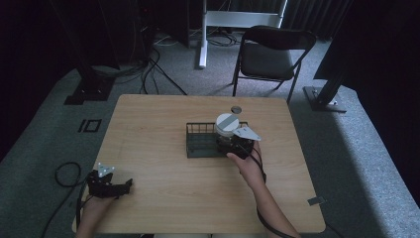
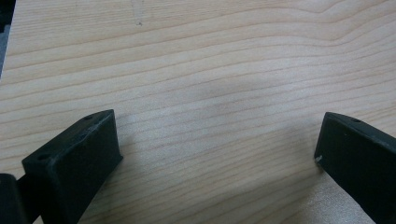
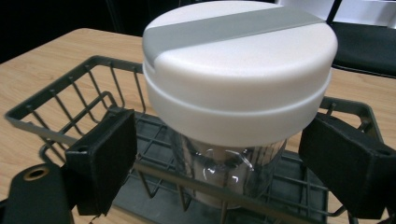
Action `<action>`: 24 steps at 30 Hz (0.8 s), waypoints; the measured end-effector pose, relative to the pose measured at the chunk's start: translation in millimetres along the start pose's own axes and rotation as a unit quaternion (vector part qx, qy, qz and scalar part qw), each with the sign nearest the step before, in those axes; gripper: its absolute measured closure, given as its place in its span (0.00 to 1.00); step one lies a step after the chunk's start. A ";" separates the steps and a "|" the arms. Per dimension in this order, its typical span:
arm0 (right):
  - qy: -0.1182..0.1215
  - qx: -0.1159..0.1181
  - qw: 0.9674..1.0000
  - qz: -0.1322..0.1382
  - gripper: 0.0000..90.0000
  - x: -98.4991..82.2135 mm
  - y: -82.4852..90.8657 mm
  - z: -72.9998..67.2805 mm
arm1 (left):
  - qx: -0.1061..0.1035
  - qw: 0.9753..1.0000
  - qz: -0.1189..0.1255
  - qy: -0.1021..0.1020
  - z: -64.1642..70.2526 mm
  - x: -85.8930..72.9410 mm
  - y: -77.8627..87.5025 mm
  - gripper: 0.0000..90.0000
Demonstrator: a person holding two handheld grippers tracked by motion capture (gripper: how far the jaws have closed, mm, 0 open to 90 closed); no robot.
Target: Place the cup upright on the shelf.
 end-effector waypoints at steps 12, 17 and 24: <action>0.005 -0.004 1.000 0.013 0.13 -7.3 18.3 9.3 | 0.000 1.000 0.000 0.000 0.0 0.0 0.0 0.00; 0.008 -0.006 1.000 0.012 0.13 -11.7 26.5 14.8 | 0.000 1.000 0.000 0.000 0.0 0.0 0.0 0.00; 0.006 -0.015 1.000 0.009 0.13 -21.1 34.1 25.6 | 0.000 1.000 0.000 0.000 0.0 0.0 0.0 0.00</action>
Point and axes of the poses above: each handheld gripper's, and its own axes: y roughly backward along the jaws, x roughly out of its top, z roughly to its right, the point moved 9 cm from there along -y, roughly forward along the jaws, and after that the axes turned 10 degrees about -y, right-handed, at the moved point
